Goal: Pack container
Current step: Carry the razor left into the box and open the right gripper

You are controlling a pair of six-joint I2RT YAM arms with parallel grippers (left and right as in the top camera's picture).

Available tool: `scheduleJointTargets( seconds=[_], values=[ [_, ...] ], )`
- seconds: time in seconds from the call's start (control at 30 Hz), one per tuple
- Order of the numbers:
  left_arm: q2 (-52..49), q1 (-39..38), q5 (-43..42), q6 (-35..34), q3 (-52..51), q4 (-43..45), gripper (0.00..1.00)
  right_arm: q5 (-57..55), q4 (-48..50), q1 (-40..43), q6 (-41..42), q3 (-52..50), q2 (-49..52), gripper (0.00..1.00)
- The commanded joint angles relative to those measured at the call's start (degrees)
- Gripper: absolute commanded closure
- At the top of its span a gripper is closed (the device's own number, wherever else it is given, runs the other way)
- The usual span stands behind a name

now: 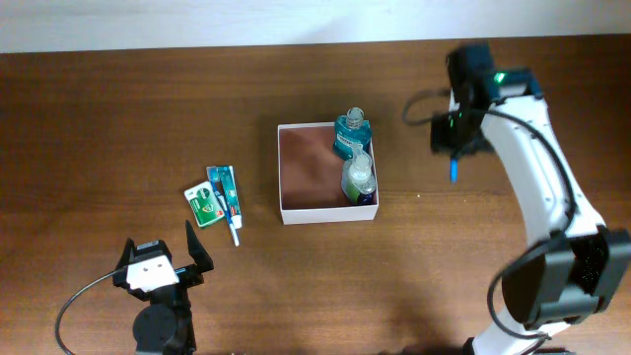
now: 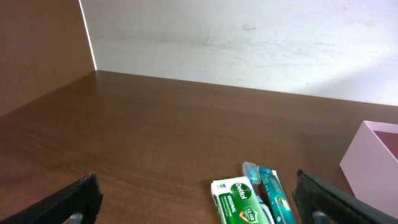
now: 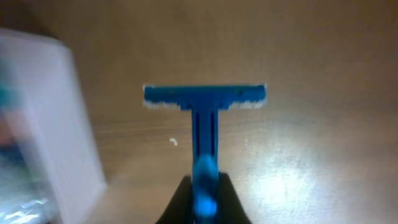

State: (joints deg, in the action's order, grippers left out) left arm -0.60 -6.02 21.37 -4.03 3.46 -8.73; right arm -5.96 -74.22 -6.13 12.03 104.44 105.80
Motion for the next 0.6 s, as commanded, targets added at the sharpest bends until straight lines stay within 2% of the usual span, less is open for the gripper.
scheduleJointTargets(
  seconds=[0.0, 0.13, 0.37, 0.57],
  values=[
    [0.31, 0.28, -0.2, 1.07, -0.63, 0.17, 0.01, -0.26, -3.67, -4.52, 0.5, 13.14, -0.55, 0.96],
    [0.31, 0.28, -0.2, 1.07, -0.63, 0.17, 0.01, 0.98, -2.75, -10.78, 2.08, 20.31, -0.55, 0.96],
    [0.31, 0.28, -0.2, 1.07, -0.63, 0.17, 0.01, 1.11, 2.64, -24.55, 4.59, 18.84, 2.69, 0.96],
    [0.31, 0.28, -0.2, 1.07, -0.63, 0.17, 0.01, 0.79, 3.48, -31.45, 6.51, 18.84, 10.4, 0.96]
  ],
)
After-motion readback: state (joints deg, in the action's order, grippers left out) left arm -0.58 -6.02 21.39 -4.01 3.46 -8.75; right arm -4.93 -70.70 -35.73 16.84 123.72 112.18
